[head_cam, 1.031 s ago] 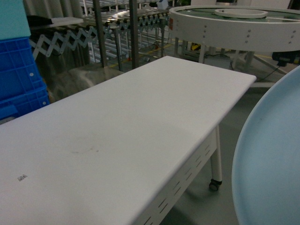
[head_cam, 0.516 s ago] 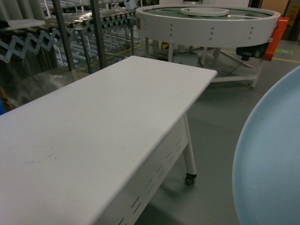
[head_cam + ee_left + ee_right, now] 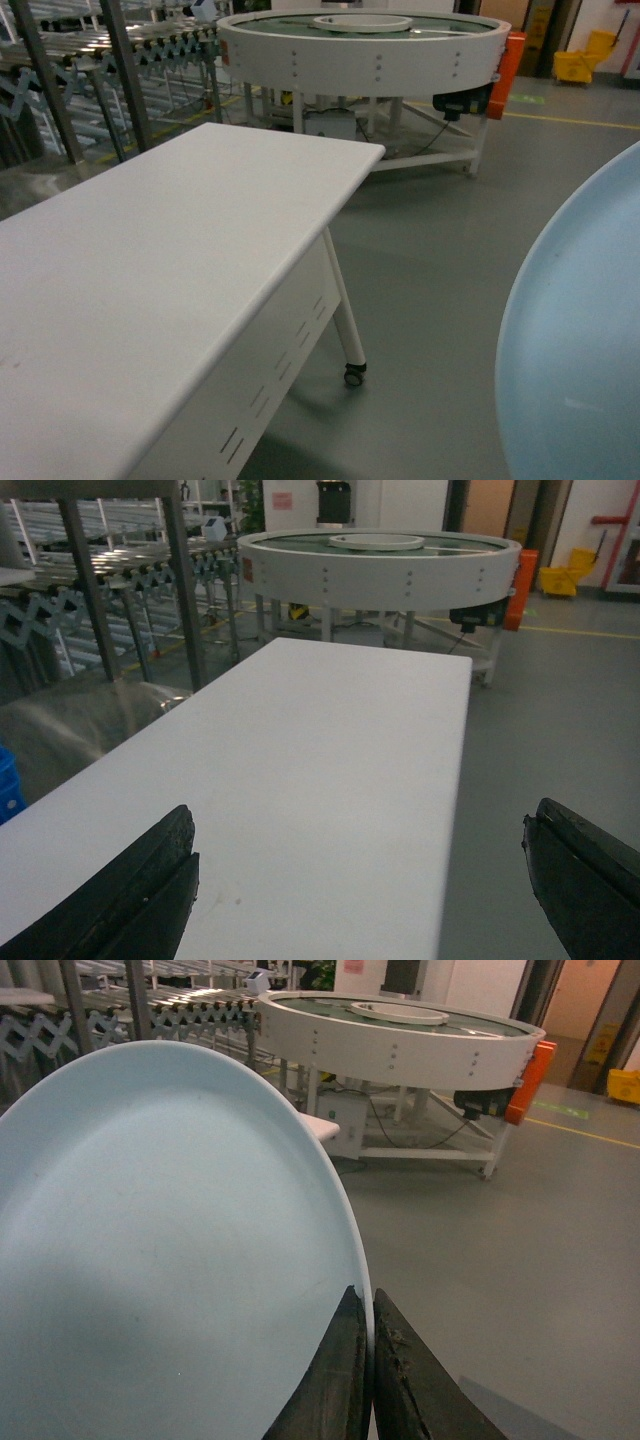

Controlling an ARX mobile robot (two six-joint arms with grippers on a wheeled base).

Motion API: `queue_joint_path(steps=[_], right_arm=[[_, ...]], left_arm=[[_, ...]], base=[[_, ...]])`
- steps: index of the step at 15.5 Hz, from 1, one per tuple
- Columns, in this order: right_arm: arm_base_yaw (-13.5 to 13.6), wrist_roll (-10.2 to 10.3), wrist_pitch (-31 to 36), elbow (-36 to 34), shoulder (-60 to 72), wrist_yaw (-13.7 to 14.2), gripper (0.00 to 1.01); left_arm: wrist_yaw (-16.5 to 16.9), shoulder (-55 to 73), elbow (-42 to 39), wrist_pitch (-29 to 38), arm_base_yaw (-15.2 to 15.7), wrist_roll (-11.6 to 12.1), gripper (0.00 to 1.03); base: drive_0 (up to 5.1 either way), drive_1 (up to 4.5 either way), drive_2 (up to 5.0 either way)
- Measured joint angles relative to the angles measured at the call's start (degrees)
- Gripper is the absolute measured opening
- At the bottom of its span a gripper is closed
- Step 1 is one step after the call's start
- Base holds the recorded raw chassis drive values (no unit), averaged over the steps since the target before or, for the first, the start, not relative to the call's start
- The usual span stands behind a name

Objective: Place blue tray on left shelf second layer neatly

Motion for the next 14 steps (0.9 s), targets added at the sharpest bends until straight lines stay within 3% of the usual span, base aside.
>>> queue_joint_path(steps=[14], right_arm=[[0.02,0.0,0.02,0.0,0.0,0.0,0.02]], left_arm=[[0.0,0.0,0.0,0.0,0.0,-0.02,0.98]], base=[[-1.6,-1.65,-1.6]])
